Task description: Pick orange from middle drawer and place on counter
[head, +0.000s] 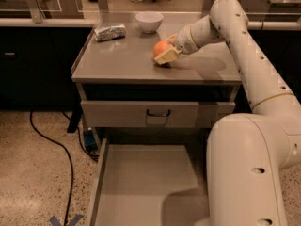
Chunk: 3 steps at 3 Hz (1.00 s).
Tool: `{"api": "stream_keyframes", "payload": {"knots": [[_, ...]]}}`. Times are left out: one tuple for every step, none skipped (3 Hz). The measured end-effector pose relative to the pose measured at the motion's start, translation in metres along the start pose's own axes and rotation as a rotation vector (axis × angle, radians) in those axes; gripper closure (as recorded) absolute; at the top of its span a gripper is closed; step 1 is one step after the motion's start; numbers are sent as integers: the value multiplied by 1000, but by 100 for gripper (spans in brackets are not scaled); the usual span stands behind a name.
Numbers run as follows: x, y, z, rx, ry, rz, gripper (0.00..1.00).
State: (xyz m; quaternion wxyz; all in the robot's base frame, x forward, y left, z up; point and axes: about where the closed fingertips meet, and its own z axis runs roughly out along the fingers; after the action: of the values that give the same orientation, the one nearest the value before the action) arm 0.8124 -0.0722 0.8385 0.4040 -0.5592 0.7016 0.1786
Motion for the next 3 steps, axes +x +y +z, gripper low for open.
{"api": "stream_keyframes", "payload": {"knots": [[0,0,0,0,0,0,86],[0,0,0,0,0,0,63],[0,0,0,0,0,0,41]]}}
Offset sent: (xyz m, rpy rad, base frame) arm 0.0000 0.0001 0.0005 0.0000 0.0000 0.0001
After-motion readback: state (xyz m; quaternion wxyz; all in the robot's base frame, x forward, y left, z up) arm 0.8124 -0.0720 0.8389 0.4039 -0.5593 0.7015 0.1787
